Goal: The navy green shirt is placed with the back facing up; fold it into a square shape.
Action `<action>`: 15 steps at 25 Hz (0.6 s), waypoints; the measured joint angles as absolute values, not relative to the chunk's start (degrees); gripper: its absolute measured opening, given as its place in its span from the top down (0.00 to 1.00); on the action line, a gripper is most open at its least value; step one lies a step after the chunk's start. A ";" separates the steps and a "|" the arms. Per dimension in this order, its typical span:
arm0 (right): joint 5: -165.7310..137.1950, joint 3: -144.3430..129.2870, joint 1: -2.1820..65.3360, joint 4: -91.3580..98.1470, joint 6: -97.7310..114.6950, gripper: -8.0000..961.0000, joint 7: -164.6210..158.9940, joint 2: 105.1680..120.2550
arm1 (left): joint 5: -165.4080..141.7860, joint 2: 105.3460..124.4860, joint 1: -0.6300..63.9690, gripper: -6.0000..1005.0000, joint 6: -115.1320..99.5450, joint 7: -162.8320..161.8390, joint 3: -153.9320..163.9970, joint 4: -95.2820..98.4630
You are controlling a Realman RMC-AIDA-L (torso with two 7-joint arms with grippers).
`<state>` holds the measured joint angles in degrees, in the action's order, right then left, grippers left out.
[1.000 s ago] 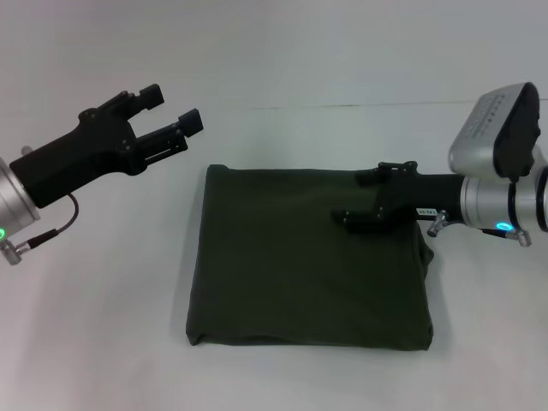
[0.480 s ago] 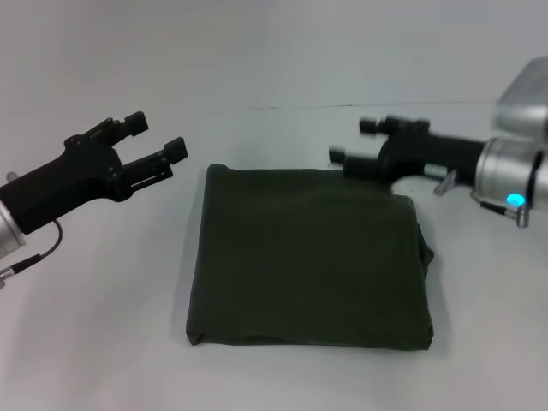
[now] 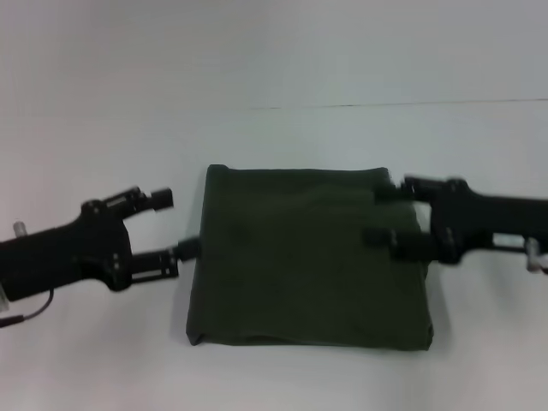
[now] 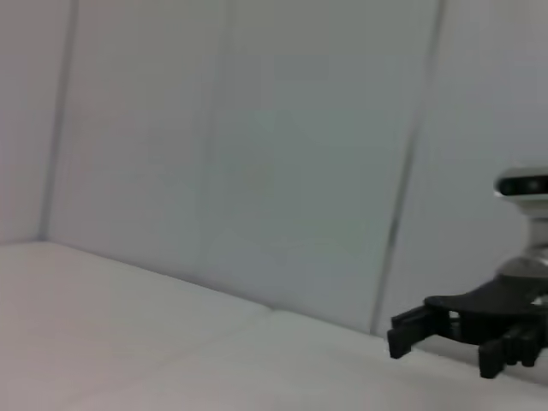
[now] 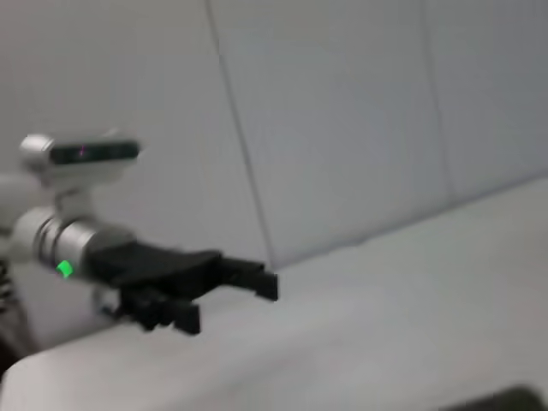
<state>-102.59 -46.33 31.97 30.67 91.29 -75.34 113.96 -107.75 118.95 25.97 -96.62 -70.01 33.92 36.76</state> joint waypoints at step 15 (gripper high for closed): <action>-111.13 -46.00 28.68 32.62 88.16 0.14 -68.72 116.04 | -115.58 117.90 27.88 0.12 -98.11 -67.09 33.30 36.08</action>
<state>-111.13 -46.00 28.68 32.62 88.16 -68.72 116.04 -115.58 117.90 27.88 -98.11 -67.09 33.30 36.08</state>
